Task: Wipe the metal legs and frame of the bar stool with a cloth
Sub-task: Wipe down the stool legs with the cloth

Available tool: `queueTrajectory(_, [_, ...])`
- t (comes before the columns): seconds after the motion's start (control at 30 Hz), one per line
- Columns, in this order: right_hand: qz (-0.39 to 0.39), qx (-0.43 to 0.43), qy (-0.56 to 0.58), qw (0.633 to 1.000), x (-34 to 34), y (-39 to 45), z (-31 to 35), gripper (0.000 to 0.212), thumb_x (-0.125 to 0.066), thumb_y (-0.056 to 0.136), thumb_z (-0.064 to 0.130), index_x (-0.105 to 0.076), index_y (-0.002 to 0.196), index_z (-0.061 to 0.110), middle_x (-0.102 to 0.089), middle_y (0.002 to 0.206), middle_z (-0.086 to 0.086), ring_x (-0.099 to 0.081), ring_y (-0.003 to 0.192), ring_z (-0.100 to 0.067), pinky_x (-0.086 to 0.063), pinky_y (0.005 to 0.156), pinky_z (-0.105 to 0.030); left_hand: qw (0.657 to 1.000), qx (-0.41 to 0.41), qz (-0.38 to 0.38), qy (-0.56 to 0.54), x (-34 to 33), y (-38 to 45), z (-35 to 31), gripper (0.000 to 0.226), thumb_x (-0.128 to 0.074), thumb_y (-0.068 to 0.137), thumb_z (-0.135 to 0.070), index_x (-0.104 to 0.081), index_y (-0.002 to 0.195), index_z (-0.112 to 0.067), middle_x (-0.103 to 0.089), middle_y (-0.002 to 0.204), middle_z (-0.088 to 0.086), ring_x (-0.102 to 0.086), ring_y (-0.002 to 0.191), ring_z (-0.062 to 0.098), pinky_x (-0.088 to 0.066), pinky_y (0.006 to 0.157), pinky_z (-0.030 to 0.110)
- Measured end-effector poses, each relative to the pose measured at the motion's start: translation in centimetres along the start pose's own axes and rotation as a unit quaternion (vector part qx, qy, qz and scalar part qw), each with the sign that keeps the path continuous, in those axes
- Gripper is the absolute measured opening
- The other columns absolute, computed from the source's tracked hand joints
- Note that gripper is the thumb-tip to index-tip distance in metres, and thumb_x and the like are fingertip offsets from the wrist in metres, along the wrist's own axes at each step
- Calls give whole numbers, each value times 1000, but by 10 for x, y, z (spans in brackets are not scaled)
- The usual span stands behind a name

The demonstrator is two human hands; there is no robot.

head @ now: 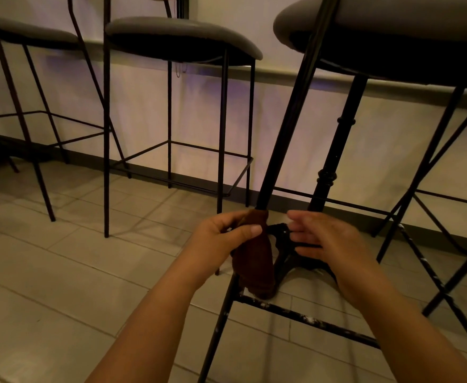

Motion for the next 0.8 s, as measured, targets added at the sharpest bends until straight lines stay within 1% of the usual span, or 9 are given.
queueTrajectory(0.07, [-15,-10,0,1000,5,-6,-10,27,-54,94,28,-75,86,43,-73,93,5,-68,91,-10,-54,74,-24,998,4,-10,-55,-3,2,-3,22,-71,68,-39,-75,90,-37,-76,91,-4,-71,85,9,-53,64,14])
queueTrajectory(0.17, [-34,-20,7,999,7,-10,-20,30,-56,94,24,-75,82,45,-70,101,5,-65,97,-12,-52,76,-26,992,28,-23,-122,-8,9,-2,20,-71,68,-40,-77,86,-31,-76,85,-2,-73,79,11,-55,61,19])
queueTrajectory(0.23, [-40,-16,10,999,7,-12,-21,34,-56,94,22,-74,80,47,-70,101,6,-64,97,-11,-52,74,-24,989,42,-18,-139,-11,11,-1,21,-70,70,-40,-77,84,-27,-76,82,-1,-73,77,13,-56,60,22])
queueTrajectory(0.4, [-45,-11,22,999,4,-12,-18,36,-57,93,20,-74,77,47,-71,98,9,-65,94,-9,-51,72,-22,986,60,15,-157,-13,11,1,36,-63,80,-35,-70,107,-13,-73,87,4,-71,81,17,-56,65,23])
queueTrajectory(0.53, [-45,-9,24,999,-1,-11,-14,33,-59,92,21,-74,79,46,-71,100,12,-65,93,-5,-51,71,-19,988,78,31,-127,-8,6,6,32,-64,78,-29,-72,106,-17,-73,88,0,-69,86,13,-51,77,27])
queueTrajectory(0.6, [-46,-2,19,999,-3,-11,-12,31,-60,92,22,-74,80,47,-70,100,15,-64,95,-4,-53,76,-22,991,79,20,-108,-4,4,6,29,-67,73,-28,-74,100,-20,-74,91,1,-69,87,13,-49,80,29])
queueTrajectory(0.67, [-60,6,19,998,0,-10,-9,28,-61,91,23,-73,85,48,-70,96,20,-63,98,-3,-53,83,-26,995,61,1,-83,-2,5,-2,25,-71,67,-31,-77,90,-25,-75,88,-2,-70,81,8,-46,74,28])
queueTrajectory(0.7, [-68,12,22,997,1,-9,-8,26,-62,91,24,-73,87,46,-70,94,22,-63,97,-3,-52,83,-26,996,49,-8,-73,-2,6,-7,23,-73,64,-33,-77,86,-28,-76,86,-4,-71,78,6,-46,71,27])
queueTrajectory(0.8, [-83,31,40,995,4,-7,-3,24,-62,91,24,-72,89,46,-69,89,27,-65,92,0,-51,71,-18,997,16,-33,-67,-1,11,-17,18,-75,60,-39,-76,78,-33,-76,82,-6,-72,74,4,-51,59,19])
Point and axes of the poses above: each hand's wrist, its own y-axis towards the middle knuckle, its own x-axis out of the back of the hand, z = x × y, the point moved 10 cm from there along y, towards the middle knuckle
